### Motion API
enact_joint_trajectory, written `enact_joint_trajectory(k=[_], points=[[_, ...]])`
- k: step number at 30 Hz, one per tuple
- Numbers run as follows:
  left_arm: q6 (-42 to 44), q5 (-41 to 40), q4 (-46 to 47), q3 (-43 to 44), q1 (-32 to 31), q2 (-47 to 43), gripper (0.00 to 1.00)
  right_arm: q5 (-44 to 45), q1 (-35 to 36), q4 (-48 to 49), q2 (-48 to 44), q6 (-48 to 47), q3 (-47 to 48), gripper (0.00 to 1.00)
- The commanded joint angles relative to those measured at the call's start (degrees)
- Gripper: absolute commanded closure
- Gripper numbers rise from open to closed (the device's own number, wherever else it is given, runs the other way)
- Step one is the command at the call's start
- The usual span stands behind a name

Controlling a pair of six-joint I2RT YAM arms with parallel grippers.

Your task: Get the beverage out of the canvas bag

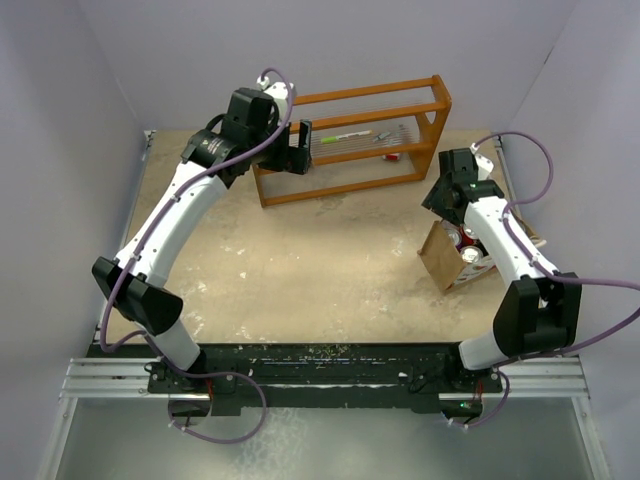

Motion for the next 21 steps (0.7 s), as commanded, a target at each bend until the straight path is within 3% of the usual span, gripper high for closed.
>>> enact_joint_trajectory(k=[1,6,15,21], points=[[-0.6,1.2,1.2,3.4,0.5,0.6,0.01,0.3,-0.2,2.3,-0.2,-0.9,-0.9,0.46],[-0.6,1.0,1.1,4.4,0.5,1.2,0.01,-0.8,-0.1,2.5,0.0,-3.4,-1.5,0.53],[-2.0,2.0,0.4,5.9,0.5,3.3,0.01,-4.1,-0.2,0.0,-1.0,-10.3,-1.1,0.88],[-3.7,3.4,0.1,6.6,0.5,5.1,0.01,-11.7,-0.2,-0.2,-1.8,-17.5,-0.1,1.00]])
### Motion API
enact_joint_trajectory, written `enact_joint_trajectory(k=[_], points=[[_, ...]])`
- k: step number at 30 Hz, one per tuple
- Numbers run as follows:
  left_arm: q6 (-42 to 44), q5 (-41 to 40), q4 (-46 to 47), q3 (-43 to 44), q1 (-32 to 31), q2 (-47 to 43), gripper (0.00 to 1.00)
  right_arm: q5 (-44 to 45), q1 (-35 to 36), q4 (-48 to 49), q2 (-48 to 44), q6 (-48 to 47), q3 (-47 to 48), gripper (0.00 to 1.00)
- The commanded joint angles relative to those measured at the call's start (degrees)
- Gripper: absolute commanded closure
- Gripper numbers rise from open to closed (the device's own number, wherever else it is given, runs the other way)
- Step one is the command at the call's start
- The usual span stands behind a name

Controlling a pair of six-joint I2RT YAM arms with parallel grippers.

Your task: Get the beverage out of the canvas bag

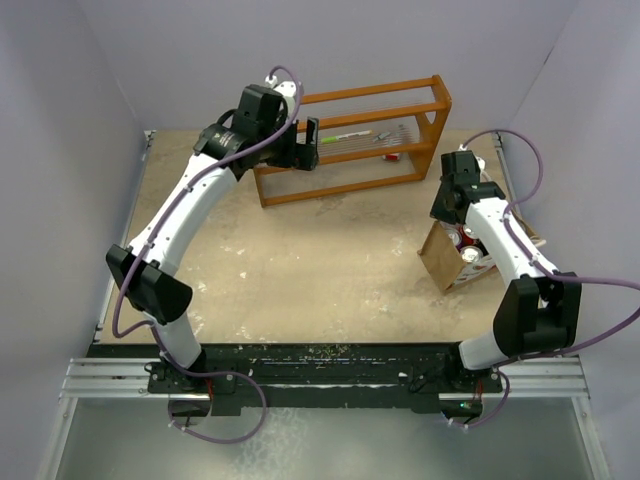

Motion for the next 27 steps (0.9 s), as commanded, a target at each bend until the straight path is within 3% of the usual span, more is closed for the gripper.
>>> enact_joint_trajectory(k=[1,11,19,27], points=[[-2.2,2.1,0.1,2.9,0.5,0.6,0.01,-10.4,0.3,-0.3,-1.8,-6.8,1.4,1.00],[-7.1,4.4,0.4,-0.5,0.5,-0.4,0.01,-24.1,2.4,-2.0,-5.5,-10.4,-4.2,1.00],[-10.6,5.0,1.5,-6.3,0.5,-5.5,0.01,-26.2,10.5,-4.1,-9.7,-9.6,-7.2,1.00],[-11.4,7.6,0.8,-11.2,0.5,-11.1,0.01,-26.4,17.4,-2.2,-15.8,-2.3,-13.2,1.00]])
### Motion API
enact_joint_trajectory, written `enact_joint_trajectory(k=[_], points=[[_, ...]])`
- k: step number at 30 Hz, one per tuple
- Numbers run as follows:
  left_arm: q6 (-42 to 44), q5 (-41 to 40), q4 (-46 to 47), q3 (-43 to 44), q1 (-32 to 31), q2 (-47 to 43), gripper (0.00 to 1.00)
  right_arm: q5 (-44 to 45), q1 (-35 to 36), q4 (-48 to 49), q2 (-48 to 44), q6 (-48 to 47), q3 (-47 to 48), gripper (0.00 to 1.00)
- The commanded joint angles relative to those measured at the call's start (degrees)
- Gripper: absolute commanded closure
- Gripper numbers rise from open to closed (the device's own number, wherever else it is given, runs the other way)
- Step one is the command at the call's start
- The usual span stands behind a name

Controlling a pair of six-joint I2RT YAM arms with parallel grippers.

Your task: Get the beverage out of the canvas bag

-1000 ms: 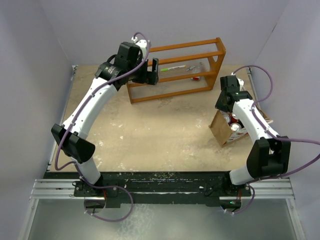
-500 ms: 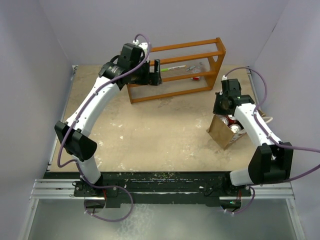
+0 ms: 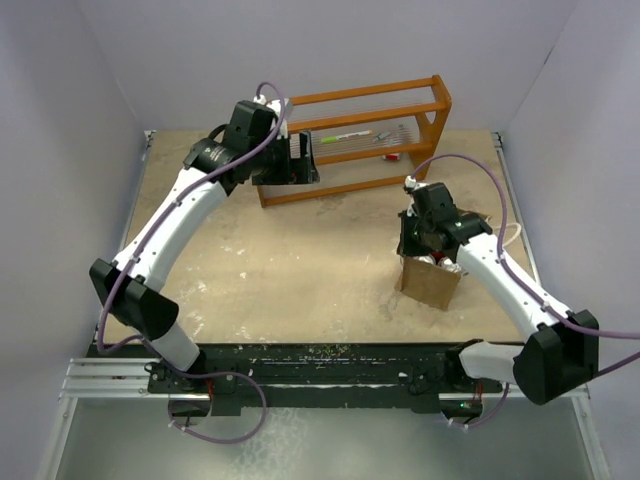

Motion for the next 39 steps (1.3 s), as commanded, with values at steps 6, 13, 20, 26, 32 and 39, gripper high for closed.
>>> enact_joint_trajectory(k=[6,13,20,26,32,39], points=[[-4.0,4.5,-2.9,-5.1,0.5,-12.0,0.01,-8.1,9.5,0.4,-6.5,13.0,-4.2,1.00],[-9.6,7.8,-0.2,-16.8,0.5,-24.9,0.01,-8.7,14.9,-0.2,-9.5,16.5,-4.9,0.99],[-10.5,12.7,0.5,-20.3,0.5,-29.0,0.01,-4.1,15.0,-6.4,-10.4,15.3,0.8,0.69],[-10.3,16.0,-0.7,-20.3,0.5,-30.2,0.01,1.7,15.0,-14.2,-12.7,15.0,8.9,0.44],[-11.8,17.7,-3.0,-23.0,0.5,-34.0,0.01,6.1,15.0,-21.1,-15.2,15.2,13.7,0.36],[-12.4,17.6,-5.8,-26.0,0.5,-38.2,0.01,18.4,14.9,-29.9,-14.3,20.8,16.7,0.34]])
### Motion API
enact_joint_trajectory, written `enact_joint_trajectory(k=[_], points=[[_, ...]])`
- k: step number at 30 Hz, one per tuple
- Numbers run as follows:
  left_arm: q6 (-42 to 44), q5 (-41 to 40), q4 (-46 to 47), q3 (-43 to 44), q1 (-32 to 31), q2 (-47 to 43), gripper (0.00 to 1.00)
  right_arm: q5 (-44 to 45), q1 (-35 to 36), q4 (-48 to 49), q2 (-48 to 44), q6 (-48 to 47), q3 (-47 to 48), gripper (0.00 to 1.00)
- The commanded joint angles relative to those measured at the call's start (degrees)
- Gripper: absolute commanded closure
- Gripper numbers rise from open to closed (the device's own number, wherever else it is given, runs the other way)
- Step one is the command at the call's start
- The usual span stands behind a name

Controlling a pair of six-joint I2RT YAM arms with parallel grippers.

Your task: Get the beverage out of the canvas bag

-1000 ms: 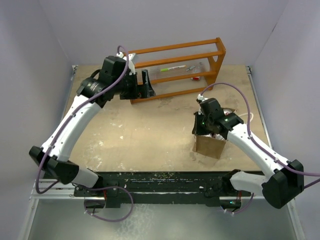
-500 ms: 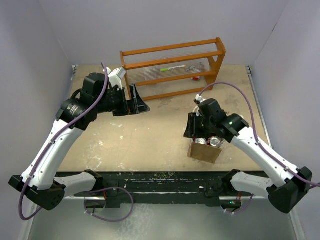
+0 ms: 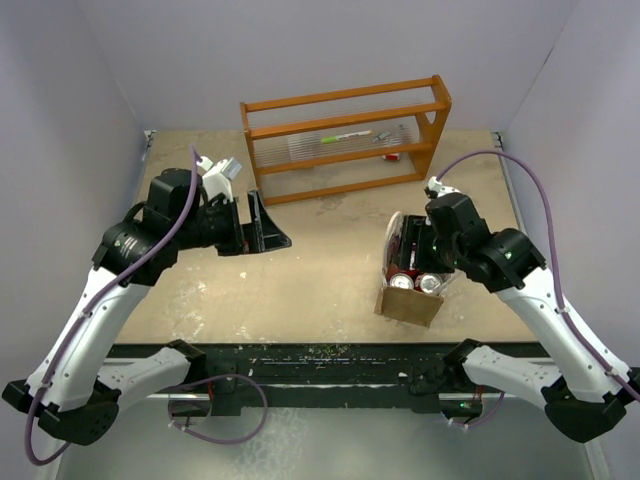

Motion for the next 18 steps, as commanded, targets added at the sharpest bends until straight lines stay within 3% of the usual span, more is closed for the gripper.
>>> enact_joint_trajectory(k=[1,7,18], points=[[-1.0,1.3,-1.0,-1.0,0.2,-2.1,0.01,11.5,0.3,-8.1,1.4,5.4,2.6,0.34],[-0.6,1.1,-1.4,-0.4,0.2,-1.5,0.01,19.5,0.1,-10.2,4.2,12.8,1.0,0.28],[0.1,0.5,-1.0,0.3,0.2,1.3,0.01,17.8,-6.0,-0.3,3.1,19.8,-9.0,0.25]])
